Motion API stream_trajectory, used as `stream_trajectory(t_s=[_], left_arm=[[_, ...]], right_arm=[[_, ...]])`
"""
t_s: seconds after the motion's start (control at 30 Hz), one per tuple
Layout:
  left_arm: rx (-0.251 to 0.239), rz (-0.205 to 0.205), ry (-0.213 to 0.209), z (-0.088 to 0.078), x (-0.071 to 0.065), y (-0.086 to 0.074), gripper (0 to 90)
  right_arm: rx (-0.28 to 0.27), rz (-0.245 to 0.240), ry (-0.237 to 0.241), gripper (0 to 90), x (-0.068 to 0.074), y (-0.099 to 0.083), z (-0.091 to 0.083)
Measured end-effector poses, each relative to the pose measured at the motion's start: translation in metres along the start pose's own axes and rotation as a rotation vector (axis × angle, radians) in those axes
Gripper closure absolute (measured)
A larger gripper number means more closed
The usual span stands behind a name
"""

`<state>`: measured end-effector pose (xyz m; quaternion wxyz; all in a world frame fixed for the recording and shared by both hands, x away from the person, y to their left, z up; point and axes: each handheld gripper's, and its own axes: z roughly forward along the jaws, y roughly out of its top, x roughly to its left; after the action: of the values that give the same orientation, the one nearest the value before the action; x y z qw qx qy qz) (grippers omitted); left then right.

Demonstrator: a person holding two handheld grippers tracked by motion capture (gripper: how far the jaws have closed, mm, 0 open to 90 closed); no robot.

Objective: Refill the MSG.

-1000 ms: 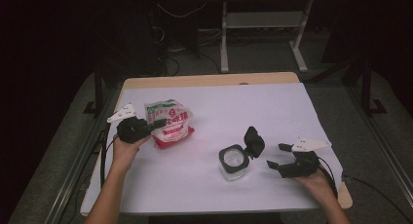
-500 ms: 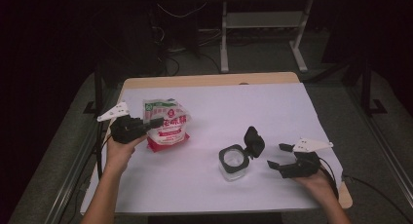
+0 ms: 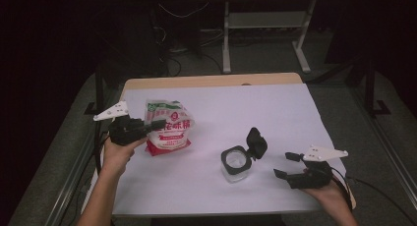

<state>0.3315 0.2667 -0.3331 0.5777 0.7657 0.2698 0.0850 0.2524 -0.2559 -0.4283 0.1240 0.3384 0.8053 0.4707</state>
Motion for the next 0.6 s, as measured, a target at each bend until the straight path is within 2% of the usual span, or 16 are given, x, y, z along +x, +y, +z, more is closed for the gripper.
stream_trajectory(t_s=[0.1, 0.2, 0.27, 0.4, 0.43, 0.6], left_arm=[[0.003, 0.004, -0.004, -0.001, -0.006, 0.004, 90.0], [-0.006, 0.009, -0.023, -0.003, -0.010, 0.006, 90.0], [-0.017, 0.004, -0.032, -0.004, -0.012, 0.007, 90.0], [-0.016, -0.007, -0.049, -0.005, -0.016, 0.006, 90.0], [-0.015, -0.008, -0.050, -0.004, -0.017, 0.006, 90.0], [-0.002, -0.009, -0.058, -0.003, -0.020, 0.006, 90.0]], right_arm=[[-0.010, 0.000, 0.015, 30.0, 0.009, 0.001, -0.007], [-0.002, -0.017, 0.037, 42.8, 0.019, 0.005, -0.011], [-0.001, -0.027, 0.064, 59.7, 0.025, 0.007, -0.015], [0.003, -0.047, 0.090, 86.4, 0.036, 0.011, -0.016], [0.000, -0.060, 0.090, 89.8, 0.039, 0.012, -0.015], [-0.018, -0.080, 0.120, 89.9, 0.057, 0.025, -0.011]])
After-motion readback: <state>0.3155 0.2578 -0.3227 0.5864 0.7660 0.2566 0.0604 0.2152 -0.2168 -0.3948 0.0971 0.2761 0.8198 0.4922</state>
